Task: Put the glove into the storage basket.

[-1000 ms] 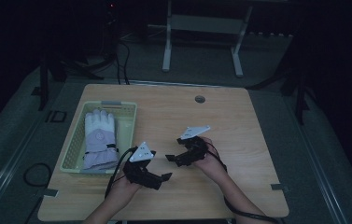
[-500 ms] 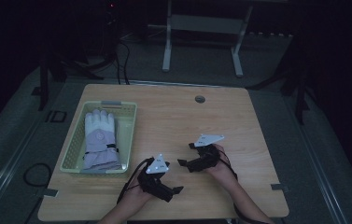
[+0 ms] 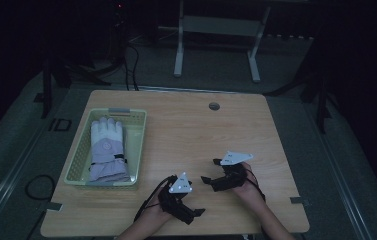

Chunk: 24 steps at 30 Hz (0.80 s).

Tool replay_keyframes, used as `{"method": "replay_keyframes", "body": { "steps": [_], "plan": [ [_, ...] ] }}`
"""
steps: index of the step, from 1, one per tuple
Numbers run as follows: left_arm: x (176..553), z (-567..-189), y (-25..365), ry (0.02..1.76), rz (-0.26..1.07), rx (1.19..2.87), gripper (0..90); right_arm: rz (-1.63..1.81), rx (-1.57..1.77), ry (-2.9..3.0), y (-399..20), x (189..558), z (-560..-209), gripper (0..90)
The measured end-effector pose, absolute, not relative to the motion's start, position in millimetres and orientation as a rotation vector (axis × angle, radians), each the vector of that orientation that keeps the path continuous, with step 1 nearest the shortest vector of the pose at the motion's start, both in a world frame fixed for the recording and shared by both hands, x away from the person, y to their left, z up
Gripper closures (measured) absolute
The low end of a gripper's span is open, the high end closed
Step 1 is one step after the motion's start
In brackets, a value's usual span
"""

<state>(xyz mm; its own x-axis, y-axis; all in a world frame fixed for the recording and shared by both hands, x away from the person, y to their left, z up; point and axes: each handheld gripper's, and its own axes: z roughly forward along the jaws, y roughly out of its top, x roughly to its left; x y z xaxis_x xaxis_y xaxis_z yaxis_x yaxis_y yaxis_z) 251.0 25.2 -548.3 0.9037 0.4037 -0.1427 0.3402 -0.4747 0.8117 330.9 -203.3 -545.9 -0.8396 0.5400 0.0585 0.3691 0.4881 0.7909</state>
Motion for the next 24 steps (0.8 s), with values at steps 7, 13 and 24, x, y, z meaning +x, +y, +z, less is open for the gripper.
{"method": "replay_keyframes", "body": {
  "steps": [7, 13, 24],
  "plan": [
    [248, -556, 20, 0.514, 0.079, 2.113, 2.2, 1.284, 0.813, 2.494, -222, 321, -550, 14.1],
    [245, -559, 16, 0.499, 0.094, 2.118, 2.2, 1.285, 0.852, 2.444, -238, 319, -554, 14.0],
    [244, -567, 16, 0.476, 0.092, 2.110, 2.1, 1.260, 0.831, 2.441, -239, 320, -558, 14.0]
  ]
}}
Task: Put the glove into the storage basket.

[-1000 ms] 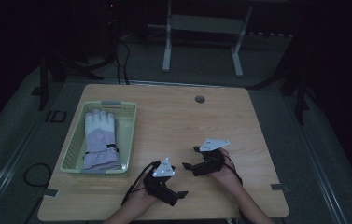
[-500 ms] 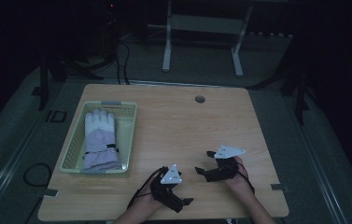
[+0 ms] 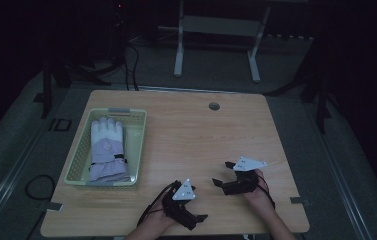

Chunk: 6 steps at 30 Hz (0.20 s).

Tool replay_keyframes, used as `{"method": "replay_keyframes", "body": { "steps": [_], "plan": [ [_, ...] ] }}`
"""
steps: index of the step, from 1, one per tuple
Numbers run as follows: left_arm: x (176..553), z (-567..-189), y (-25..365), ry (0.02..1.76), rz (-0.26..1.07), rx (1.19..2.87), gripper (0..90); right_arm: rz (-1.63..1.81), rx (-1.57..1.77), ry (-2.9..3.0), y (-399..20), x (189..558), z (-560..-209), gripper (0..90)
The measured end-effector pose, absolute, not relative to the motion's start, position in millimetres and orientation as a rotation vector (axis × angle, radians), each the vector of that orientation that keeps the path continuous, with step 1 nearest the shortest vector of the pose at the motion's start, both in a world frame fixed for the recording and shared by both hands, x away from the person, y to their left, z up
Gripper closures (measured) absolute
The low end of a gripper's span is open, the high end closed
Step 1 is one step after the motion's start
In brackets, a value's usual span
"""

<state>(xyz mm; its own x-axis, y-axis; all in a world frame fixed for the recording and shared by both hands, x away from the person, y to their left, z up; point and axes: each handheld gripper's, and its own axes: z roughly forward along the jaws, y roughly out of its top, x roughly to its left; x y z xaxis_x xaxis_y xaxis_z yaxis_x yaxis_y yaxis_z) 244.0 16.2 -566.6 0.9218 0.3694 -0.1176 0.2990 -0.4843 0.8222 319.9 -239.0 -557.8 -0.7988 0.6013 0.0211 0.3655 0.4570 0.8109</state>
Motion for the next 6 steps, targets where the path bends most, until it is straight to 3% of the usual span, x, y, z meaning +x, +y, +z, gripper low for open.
{"method": "replay_keyframes", "body": {
  "steps": [6],
  "plan": [
    [245.7, -565.7, 19.2, 0.486, 0.075, 2.093, 2.2, 1.245, 0.837, 2.437, -239.3, 320.6, -558.2, 14.1]
  ]
}}
